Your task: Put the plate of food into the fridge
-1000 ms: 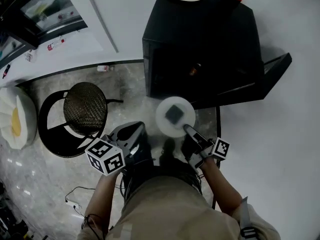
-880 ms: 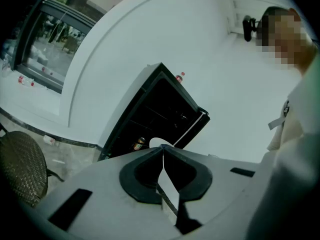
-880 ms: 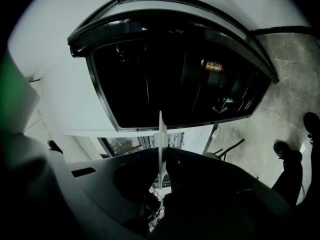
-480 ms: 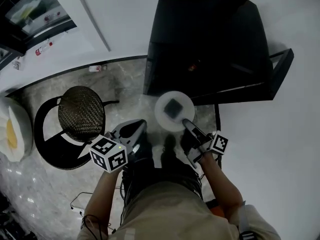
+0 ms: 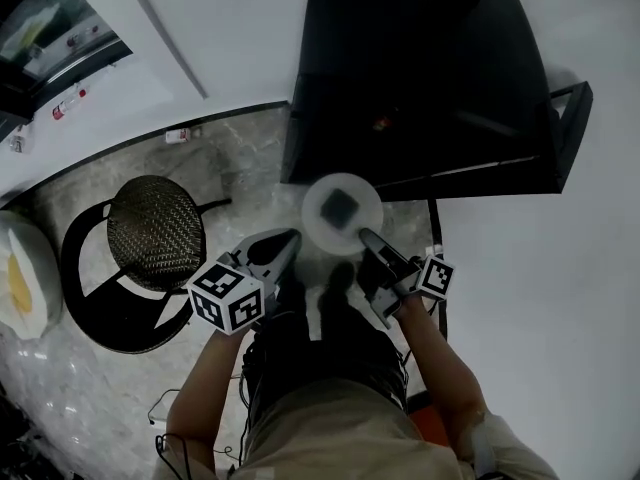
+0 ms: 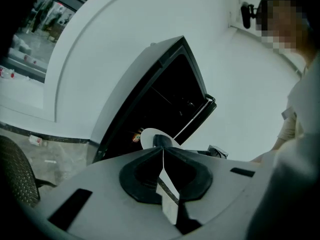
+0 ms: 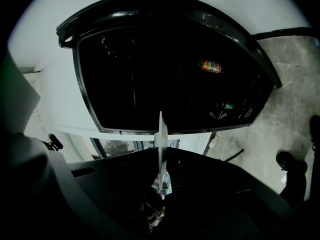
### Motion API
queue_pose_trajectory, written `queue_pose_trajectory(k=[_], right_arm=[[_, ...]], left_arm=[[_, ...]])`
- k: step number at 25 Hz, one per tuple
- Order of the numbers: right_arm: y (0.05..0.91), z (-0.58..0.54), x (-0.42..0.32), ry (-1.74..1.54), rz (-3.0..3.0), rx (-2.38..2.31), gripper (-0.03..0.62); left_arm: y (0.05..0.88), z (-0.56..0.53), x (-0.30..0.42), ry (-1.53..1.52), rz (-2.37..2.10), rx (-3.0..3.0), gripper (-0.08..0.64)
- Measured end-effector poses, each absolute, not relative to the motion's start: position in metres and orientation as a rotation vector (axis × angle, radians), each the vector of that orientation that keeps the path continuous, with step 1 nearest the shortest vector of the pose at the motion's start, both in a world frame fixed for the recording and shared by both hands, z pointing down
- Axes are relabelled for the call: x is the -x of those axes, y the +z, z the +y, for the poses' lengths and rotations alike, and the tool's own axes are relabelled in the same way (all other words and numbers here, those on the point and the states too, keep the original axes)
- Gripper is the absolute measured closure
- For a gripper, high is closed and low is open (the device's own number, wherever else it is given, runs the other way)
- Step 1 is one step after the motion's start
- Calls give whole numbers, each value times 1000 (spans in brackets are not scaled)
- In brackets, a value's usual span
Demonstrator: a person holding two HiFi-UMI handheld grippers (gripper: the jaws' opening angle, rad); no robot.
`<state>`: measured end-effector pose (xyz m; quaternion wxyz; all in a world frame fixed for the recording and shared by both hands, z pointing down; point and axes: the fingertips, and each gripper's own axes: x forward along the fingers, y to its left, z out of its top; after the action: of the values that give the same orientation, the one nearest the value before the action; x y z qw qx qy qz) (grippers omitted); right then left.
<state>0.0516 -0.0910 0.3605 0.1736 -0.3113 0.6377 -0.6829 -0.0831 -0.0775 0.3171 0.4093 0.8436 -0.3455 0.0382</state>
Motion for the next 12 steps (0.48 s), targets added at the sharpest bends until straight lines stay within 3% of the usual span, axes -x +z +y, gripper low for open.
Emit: queue_pose_trajectory(k=[12], right_arm=[[410, -108, -63, -1939, 1832, 894, 561]], left_arm=[[352, -79, 62, 74, -890, -2079, 548]])
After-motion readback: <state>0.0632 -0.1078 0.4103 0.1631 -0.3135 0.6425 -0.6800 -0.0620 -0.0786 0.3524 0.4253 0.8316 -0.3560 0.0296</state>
